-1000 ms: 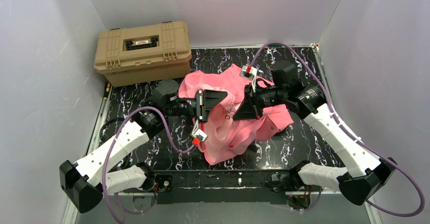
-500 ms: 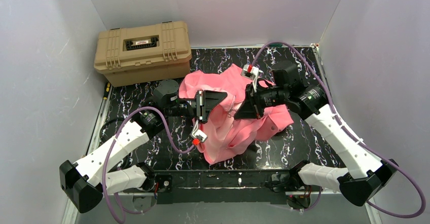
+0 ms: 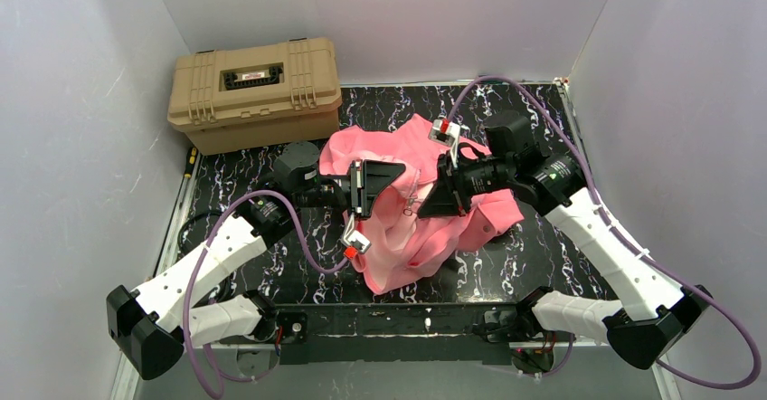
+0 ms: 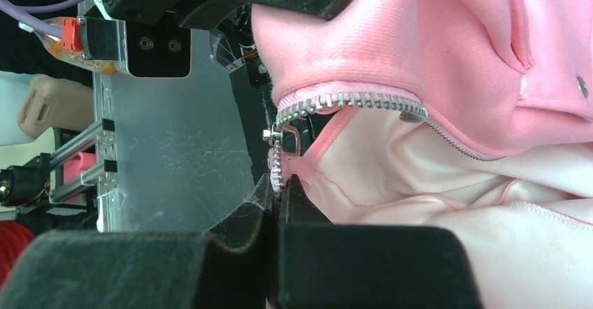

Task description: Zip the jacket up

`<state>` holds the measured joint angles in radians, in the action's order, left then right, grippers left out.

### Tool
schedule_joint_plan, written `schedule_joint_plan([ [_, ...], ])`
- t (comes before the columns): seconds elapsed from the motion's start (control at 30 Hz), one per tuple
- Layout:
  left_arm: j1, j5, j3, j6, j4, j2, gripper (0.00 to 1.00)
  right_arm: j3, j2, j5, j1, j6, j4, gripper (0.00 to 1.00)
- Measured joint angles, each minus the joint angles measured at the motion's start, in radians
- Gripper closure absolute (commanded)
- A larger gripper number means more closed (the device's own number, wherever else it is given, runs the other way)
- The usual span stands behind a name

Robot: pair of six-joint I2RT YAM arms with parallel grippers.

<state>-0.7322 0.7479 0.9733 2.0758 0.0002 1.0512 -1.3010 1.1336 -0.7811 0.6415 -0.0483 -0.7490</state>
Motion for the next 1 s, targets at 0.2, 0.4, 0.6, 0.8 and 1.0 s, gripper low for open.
schedule_joint_plan([
  [0.2,0.000,0.000,0.000,0.000,0.000,0.000,1.00,0.000,0.002,0.000,0.011,0.000,-0.002,0.99],
  [0.4,0.000,0.000,0.000,0.000,0.000,0.000,1.00,0.000,0.003,0.005,0.014,0.000,-0.005,0.99],
  [0.6,0.000,0.000,0.000,0.000,-0.001,0.000,1.00,0.000,0.003,0.019,0.014,0.001,-0.005,0.99],
  [0.8,0.000,0.000,0.000,0.000,-0.002,0.000,1.00,-0.001,0.013,0.026,0.014,0.000,-0.005,0.99],
  [1.0,0.000,0.000,0.000,0.000,-0.009,0.000,1.00,-0.016,0.026,0.039,0.014,0.000,-0.008,0.99],
])
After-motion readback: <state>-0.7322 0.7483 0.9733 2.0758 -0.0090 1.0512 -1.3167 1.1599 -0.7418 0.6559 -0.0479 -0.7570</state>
